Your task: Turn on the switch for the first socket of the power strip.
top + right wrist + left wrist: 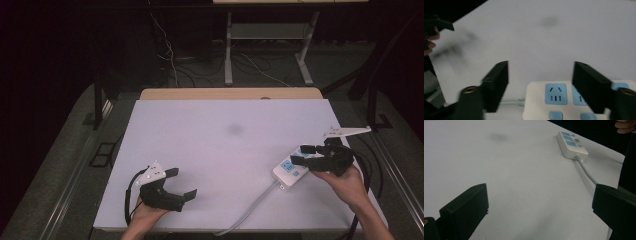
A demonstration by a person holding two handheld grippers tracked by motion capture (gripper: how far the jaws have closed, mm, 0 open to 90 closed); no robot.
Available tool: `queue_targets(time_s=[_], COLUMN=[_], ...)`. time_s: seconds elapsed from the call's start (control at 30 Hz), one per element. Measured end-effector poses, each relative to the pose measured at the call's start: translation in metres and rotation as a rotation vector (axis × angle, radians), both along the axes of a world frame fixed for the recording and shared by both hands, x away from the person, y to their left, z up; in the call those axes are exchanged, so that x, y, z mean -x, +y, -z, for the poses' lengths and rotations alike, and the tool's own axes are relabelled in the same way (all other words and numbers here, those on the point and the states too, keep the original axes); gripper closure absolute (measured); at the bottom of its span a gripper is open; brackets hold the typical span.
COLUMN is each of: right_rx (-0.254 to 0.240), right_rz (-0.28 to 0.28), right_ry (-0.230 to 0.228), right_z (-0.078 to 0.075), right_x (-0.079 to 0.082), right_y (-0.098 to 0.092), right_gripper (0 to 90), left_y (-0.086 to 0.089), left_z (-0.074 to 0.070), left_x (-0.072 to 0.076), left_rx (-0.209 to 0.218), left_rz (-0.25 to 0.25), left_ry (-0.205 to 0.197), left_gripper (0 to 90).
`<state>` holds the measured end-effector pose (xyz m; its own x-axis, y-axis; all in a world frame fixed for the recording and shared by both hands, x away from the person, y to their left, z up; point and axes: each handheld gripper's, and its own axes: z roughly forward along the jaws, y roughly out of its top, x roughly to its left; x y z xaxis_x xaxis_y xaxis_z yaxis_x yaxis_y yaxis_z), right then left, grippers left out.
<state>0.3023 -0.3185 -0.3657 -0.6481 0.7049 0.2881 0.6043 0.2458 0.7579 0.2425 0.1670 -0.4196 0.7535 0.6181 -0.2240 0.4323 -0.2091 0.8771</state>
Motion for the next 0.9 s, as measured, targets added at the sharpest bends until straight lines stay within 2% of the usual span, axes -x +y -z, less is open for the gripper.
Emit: queue_targets(time_s=[0.07, 0.13, 0.17, 0.4, 0.67, 0.9], right_rx=[-0.038, -0.064, -0.070, -0.091, -0.070, -0.073], right_rz=[0.022, 0.044, 0.058, 0.052, 0.039, 0.064], right_ry=[0.007, 0.014, 0.017, 0.020, 0.012, 0.006], right_z=[0.002, 0.004, 0.005, 0.013, 0.025, 0.037], right_x=[0.003, 0.006, 0.008, 0.019, 0.030, 0.038], right_y=[-0.001, -0.002, -0.002, -0.003, 0.002, 0.001], right_gripper=[10.3, 0.0, 0.0, 0.0, 0.0, 0.0], left_y=[0.000, 0.000, 0.000, 0.000, 0.001, 0.001], left_z=[0.000, 0.000, 0.000, 0.000, 0.000, 0.000], left_x=[0.000, 0.000, 0.000, 0.000, 0.000, 0.000], left_rx=[-0.001, 0.001, 0.002, 0.002, -0.002, -0.004], left_rz=[0.000, -0.001, -0.001, 0.000, 0.000, 0.002], left_ry=[0.000, 0.000, -0.001, 0.000, 0.000, 0.001], left_gripper=[0.0, 0.0, 0.0, 0.0, 0.0, 0.0])
